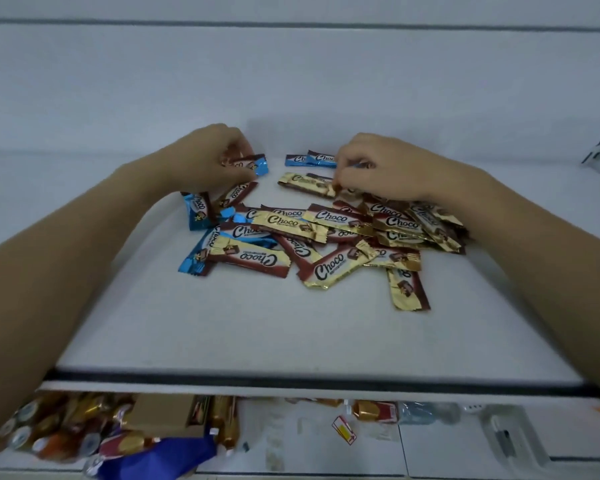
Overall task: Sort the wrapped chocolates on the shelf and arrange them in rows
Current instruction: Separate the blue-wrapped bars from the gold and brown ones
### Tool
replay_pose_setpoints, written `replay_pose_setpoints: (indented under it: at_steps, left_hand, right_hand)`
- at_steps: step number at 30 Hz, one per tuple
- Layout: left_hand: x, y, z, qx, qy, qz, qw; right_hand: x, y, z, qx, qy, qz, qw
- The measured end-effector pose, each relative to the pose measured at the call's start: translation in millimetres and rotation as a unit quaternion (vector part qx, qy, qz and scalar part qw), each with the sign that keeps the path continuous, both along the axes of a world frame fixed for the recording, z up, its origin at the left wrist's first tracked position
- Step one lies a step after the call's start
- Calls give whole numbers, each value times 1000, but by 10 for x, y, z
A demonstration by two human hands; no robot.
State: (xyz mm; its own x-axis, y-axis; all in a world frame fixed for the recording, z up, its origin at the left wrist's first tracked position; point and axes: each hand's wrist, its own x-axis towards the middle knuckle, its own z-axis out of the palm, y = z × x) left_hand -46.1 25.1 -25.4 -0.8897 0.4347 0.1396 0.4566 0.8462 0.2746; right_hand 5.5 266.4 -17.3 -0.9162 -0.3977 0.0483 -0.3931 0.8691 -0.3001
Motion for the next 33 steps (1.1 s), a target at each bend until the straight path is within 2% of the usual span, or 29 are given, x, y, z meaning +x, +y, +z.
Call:
replay_pose_setpoints:
  at_steps: [5,8,11,13,16,18,21,24,28,31,33]
  left_hand:
    - [127,49,82,123,-28,-20,992]
    - [195,48,179,239,-65,-7,969]
    - [228,-15,287,305,-92,20,948]
    - [228,-94,328,266,-101,48,958]
    - [213,-246,354,122,-124,55,983]
    - [236,-329,352,45,-160,48,985]
    - [271,-374,354,-52,-155,49,985]
    - [268,-330,296,-57,-124,51,989]
    - [299,-90,164,-19,-65,26,997]
    - [380,-54,272,28,-71,28,997]
    - [405,-165,392,-4,-91,40,995]
  right_hand:
    - [-57,-128,-24,-51,71,-38,995]
    - [-164,-228,-68,-29,55,-50,997]
    - [-238,-263,-79,19,57,-82,995]
    - [-243,-264,-50,50,24,-87,995]
    - [-199,-275,-16,59,-7,-74,995]
    - [-178,-274,-31,36,10,-71,997]
    - [-129,-270,-51,-37,8,-62,997]
    - [-121,-263,-47,-43,19,-56,997]
    - [-95,-256,-17,-1,110,-43,993]
    - [-3,-223,60,-69,157,-61,983]
    - [132,-241,113,-153,140,-56,977]
